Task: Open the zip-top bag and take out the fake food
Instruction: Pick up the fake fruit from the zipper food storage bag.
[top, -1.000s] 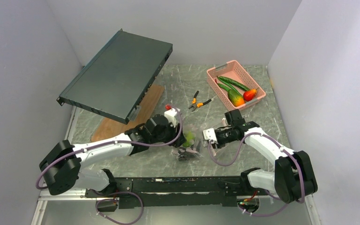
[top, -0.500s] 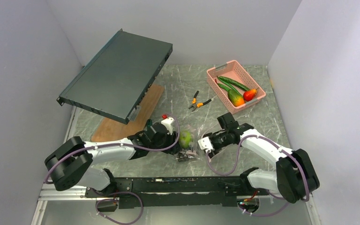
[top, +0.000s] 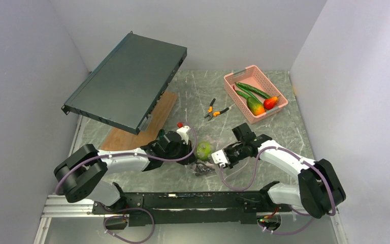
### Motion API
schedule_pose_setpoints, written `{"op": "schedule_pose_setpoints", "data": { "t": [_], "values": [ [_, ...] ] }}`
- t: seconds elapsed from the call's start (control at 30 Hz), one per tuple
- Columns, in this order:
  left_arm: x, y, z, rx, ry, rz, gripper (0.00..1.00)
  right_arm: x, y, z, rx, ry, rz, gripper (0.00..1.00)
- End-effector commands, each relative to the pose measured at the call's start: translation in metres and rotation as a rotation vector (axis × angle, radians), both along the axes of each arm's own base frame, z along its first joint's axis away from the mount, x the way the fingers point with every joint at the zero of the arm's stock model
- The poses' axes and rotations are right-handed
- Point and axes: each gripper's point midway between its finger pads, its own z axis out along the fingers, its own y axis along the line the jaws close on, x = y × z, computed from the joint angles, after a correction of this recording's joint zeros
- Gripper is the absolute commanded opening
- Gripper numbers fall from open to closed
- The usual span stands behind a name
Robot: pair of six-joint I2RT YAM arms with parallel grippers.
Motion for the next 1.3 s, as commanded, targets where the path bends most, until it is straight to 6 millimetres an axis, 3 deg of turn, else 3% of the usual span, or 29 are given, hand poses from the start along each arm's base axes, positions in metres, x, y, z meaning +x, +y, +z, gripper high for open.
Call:
{"op": "schedule_pose_setpoints", "data": {
  "t": [0.0, 0.23, 0.43, 0.53, 0.67, 0.73, 1.0, 1.07, 1.27],
  "values": [
    [0.006, -0.002, 0.015, -0.105, -0.013, 0.015, 0.06, 0.007, 0.000, 0.000, -0.014, -0.021, -0.024, 0.22],
    [0.004, 0.009, -0.004, -0.088, 0.026, 0.034, 0.02, 0.000, 0.004, 0.006, 0.015, 0.008, -0.001, 0.41],
    [0.001, 0.002, -0.018, -0.084, 0.070, 0.010, 0.00, -0.003, 0.009, 0.008, 0.033, -0.003, 0.029, 0.48],
    [0.002, -0.002, -0.019, -0.085, 0.075, -0.001, 0.00, -0.003, 0.011, 0.003, 0.007, -0.007, 0.035, 0.47],
    [0.004, -0.006, -0.018, -0.088, 0.078, -0.007, 0.00, -0.003, 0.014, 0.000, -0.016, -0.004, 0.034, 0.34],
    [0.004, -0.007, -0.017, -0.093, 0.078, -0.011, 0.00, -0.004, 0.016, 0.000, -0.016, 0.002, 0.032, 0.34],
    [0.003, -0.015, -0.017, -0.113, 0.092, -0.033, 0.00, -0.003, 0.018, -0.009, -0.047, -0.036, 0.035, 0.61],
    [0.003, -0.016, -0.016, -0.115, 0.094, -0.037, 0.00, -0.001, 0.019, -0.014, -0.072, -0.054, 0.035, 0.60],
    [0.004, -0.013, -0.014, -0.110, 0.080, -0.028, 0.00, 0.006, 0.011, -0.034, -0.187, -0.075, 0.009, 0.40]
  ]
}}
